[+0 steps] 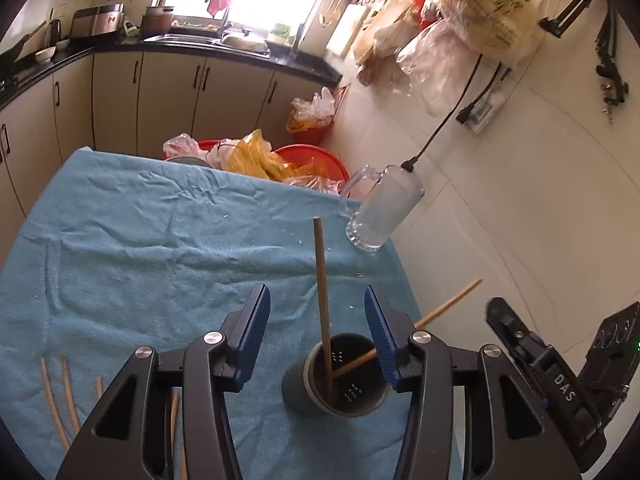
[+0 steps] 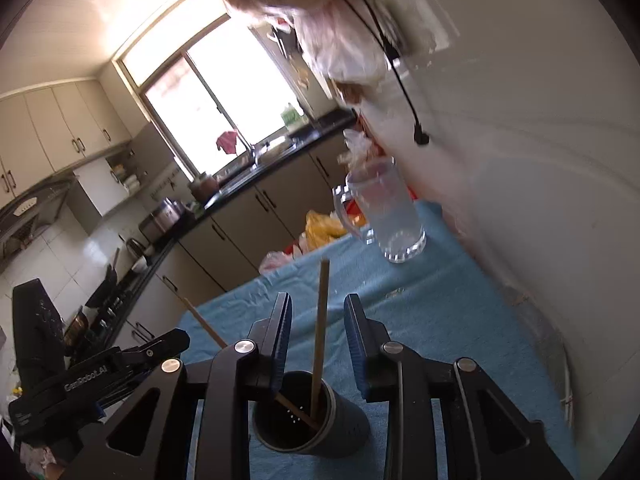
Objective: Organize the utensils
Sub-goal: 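Open the left tool over the holder while the right tool releases its chopstick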
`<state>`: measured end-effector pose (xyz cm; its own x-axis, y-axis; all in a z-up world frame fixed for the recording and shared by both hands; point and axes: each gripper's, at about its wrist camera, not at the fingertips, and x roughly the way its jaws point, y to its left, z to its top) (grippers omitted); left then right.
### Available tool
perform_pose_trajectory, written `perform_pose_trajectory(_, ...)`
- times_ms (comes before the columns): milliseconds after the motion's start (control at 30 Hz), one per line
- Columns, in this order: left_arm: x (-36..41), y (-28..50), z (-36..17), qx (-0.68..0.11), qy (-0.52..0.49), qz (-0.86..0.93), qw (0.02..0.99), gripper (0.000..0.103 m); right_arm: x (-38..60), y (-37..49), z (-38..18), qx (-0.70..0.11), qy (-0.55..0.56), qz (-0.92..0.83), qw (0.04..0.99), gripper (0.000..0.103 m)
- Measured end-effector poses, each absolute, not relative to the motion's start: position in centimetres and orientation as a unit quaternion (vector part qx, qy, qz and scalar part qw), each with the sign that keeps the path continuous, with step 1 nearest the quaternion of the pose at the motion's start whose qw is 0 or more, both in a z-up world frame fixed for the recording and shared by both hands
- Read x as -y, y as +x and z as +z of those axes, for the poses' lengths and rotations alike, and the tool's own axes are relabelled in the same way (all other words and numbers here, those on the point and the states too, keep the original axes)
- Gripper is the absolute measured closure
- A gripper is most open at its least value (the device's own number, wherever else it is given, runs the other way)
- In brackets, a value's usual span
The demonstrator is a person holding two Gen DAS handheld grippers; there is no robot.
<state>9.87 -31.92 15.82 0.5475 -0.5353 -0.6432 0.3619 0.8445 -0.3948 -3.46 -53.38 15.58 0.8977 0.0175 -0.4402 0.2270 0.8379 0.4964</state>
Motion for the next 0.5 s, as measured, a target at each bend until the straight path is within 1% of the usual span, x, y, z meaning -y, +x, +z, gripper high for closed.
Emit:
perform_pose_trajectory(33, 31.4, 9.4, 16.3, -0.396, -0.111, -0.257, 0.874, 0.055, 53.3, -4.2, 16.0, -0.214, 0.275, -0.059, 0.936, 0.073)
perform_pose_trajectory(67, 30.9, 8.7, 16.7, -0.390, -0.112, -0.256, 0.877, 0.052, 53.3, -5.2, 16.5, -0.206, 0.273, -0.063, 0.938, 0.071)
perform_pose_trajectory(100, 30.4, 8.2, 17.0, -0.385, -0.112, -0.255, 0.880, 0.047, 53.3, -6.3, 16.9, -0.198, 0.272, -0.064, 0.940, 0.063)
perform_pose_trajectory(133, 29.8, 7.5, 17.3, -0.379, -0.110, -0.253, 0.883, 0.045, 53.2, -7.2, 17.2, -0.192, 0.269, -0.066, 0.941, 0.051)
perform_pose_trajectory(200, 28.4, 5.7, 17.7, -0.366, -0.104, -0.246, 0.892, 0.044, 52.5, -8.9, 17.5, -0.183, 0.258, -0.077, 0.945, 0.039)
perform_pose_trajectory(233, 27.9, 4.9, 17.7, -0.361, -0.101, -0.243, 0.895, 0.044, 52.0, -9.9, 17.4, -0.182, 0.253, -0.076, 0.947, 0.037)
perform_pose_trajectory(333, 25.9, 2.0, 17.3, -0.352, -0.084, -0.231, 0.903, 0.043, 50.1, -11.3, 16.5, -0.199, 0.231, -0.060, 0.950, 0.035)
perform_pose_trajectory(500, 22.2, -2.7, 14.7, -0.343, -0.049, -0.201, 0.916, 0.043, 45.1, -13.0, 13.7, -0.244, 0.174, -0.039, 0.953, 0.033)
